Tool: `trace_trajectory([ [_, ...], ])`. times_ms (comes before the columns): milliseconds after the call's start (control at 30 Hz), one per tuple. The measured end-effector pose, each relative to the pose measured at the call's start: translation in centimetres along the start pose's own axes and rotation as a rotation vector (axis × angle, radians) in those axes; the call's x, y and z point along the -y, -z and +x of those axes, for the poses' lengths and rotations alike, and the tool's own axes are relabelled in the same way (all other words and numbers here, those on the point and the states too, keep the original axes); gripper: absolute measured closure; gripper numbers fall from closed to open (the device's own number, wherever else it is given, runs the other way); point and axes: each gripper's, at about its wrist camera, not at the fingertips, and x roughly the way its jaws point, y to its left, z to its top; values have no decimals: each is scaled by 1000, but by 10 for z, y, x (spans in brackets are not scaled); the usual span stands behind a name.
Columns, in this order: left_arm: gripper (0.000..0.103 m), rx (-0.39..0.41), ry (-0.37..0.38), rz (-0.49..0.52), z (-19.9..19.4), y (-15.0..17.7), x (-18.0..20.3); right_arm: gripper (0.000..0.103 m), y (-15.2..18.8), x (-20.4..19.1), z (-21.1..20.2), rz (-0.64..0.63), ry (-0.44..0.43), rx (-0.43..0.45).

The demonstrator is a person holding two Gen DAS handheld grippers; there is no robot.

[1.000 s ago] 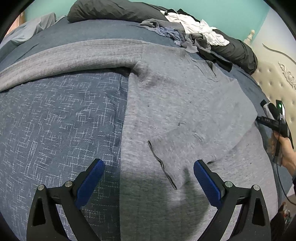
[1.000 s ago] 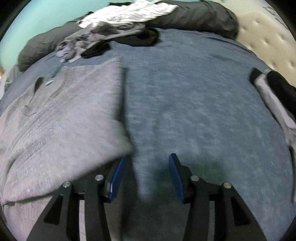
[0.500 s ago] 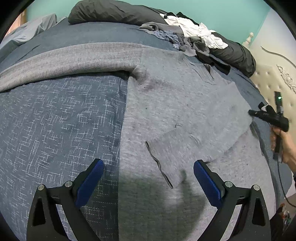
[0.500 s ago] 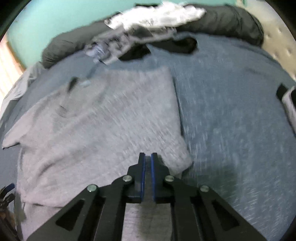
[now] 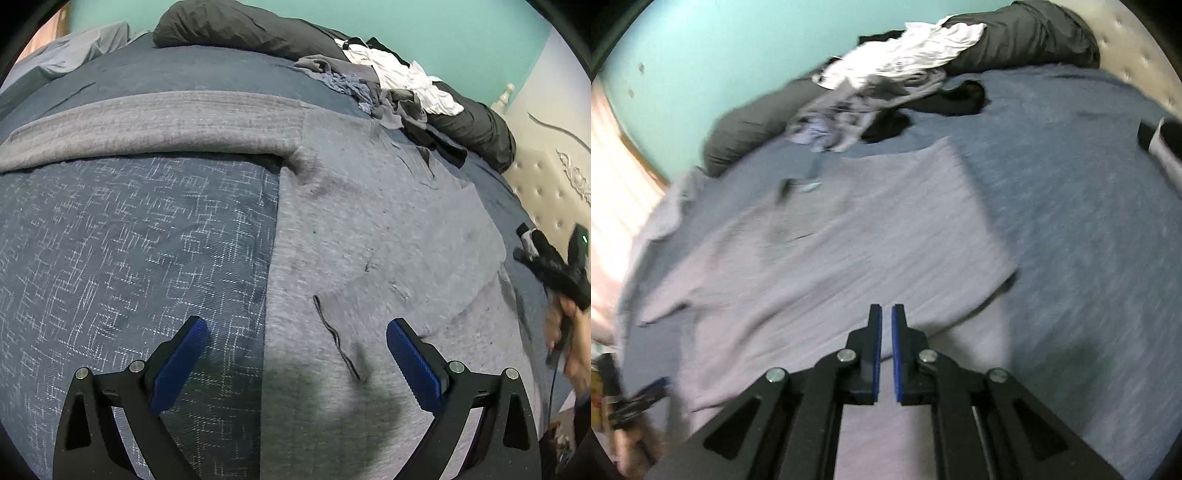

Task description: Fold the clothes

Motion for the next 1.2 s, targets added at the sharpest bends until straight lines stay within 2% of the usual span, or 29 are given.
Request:
trace_trajectory([
  [133, 3, 5, -11, -8, -3, 5, 0, 98, 29, -44, 10, -29, -73, -42],
  [300, 3, 7, -20, -15, -6, 10, 0, 98, 38, -93, 37, -125, -106, -109],
  [400, 3, 4, -16, -12, -6, 11, 0, 98, 42, -108, 67, -162, -87, -190],
  [500, 3, 2, 1, -8, -6, 11, 1, 98, 53, -105, 90, -160, -51, -274],
  [600, 3, 9, 12, 2, -8, 8, 3, 98, 49, -105, 87, -138, -39, -258],
  [733, 3, 18, 18, 1, -12, 7, 0, 98, 31, -128, 78, -171, -49, -177],
  [900, 3, 25, 25, -26, -16, 6, -8, 98, 46, -148, 115, -202, -10, -290],
  [967, 3, 29, 27, -30, -18, 5, -11, 98, 53, -148, 120, -188, 0, -296],
  [1100, 3, 31, 27, -36, -21, 5, -15, 98, 51, -153, 101, -107, -39, -208],
  [1200, 3, 33, 32, -47, -23, 4, -18, 98, 58, -173, 98, -141, -86, -206],
])
